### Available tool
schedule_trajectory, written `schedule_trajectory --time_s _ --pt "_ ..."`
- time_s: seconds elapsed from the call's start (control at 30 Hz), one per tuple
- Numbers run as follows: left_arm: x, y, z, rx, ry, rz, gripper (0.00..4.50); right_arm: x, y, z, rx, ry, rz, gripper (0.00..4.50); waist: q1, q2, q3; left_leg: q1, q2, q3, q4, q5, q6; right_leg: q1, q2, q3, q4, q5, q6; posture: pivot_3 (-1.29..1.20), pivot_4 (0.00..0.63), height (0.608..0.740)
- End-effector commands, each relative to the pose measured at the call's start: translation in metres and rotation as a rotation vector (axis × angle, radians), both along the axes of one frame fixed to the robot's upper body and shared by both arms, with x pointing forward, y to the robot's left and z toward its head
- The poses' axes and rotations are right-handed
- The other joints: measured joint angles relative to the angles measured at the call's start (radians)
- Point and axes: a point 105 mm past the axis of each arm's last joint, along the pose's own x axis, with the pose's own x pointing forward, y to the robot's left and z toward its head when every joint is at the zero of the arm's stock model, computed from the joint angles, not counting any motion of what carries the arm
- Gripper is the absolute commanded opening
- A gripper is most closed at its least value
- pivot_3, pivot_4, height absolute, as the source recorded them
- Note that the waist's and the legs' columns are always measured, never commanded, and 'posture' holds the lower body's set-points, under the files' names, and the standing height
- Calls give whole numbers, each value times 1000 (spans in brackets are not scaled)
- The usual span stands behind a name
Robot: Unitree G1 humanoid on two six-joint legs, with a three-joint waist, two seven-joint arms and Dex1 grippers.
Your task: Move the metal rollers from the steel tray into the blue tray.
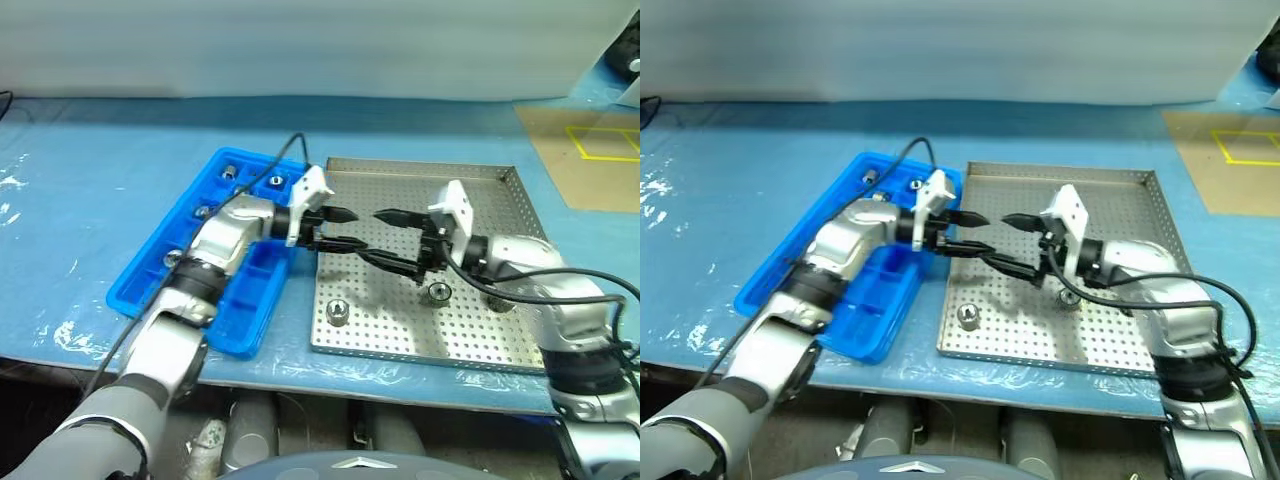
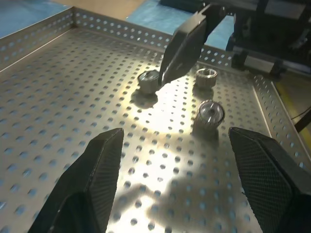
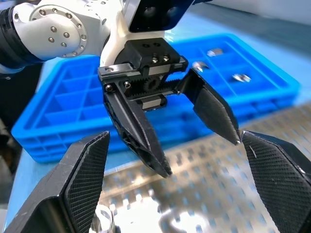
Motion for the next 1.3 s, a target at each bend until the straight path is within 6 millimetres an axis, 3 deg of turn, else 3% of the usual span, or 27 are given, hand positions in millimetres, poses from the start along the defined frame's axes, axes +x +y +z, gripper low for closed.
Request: schedule_trajectory --time_s 0.03,0.2,0.33,0.53,0.63,0.77,1.3 --pt "2 -25 0 0 -47 -48 3657 -12 -8 20 19 -68 -56 4500 -18 0 0 0 0 0 0 0 1 0 0 0 0 0 0 -353 150 740" --pt "-13 -63 -22 32 1 -153 3657 -33 -18 18 20 -56 -165 4500 -58 1 -1 1 0 0 -1 -2 4 2 1 0 -4 0 1 -482 150 740" --pt "-28 -78 -44 101 -1 -233 3657 -46 -28 18 15 -51 -251 4500 -94 3 -1 2 -1 0 -1 -4 8 6 1 1 -12 2 5 -551 150 740" --pt "-38 -86 -61 154 -18 -276 3657 -55 -34 18 13 -47 -311 4500 -127 3 -2 6 -1 0 1 -7 11 13 0 1 -16 2 6 -607 150 740" --pt "-36 -86 -64 160 -11 -247 3657 -58 -34 16 17 -41 -329 4500 -129 3 -2 6 -2 0 1 -8 12 14 0 1 -17 -1 11 -619 150 740" --pt "-32 -85 -71 183 -22 -202 3657 -60 -34 14 15 -38 -342 4500 -135 3 -2 6 -2 0 1 -8 13 14 0 1 -18 2 7 -626 150 740" --pt "-18 -98 -75 167 -32 -6 3657 -65 -32 5 -2 -10 -356 4500 -159 3 -2 4 -2 -1 1 -10 16 15 -1 0 -23 2 7 -632 150 740"
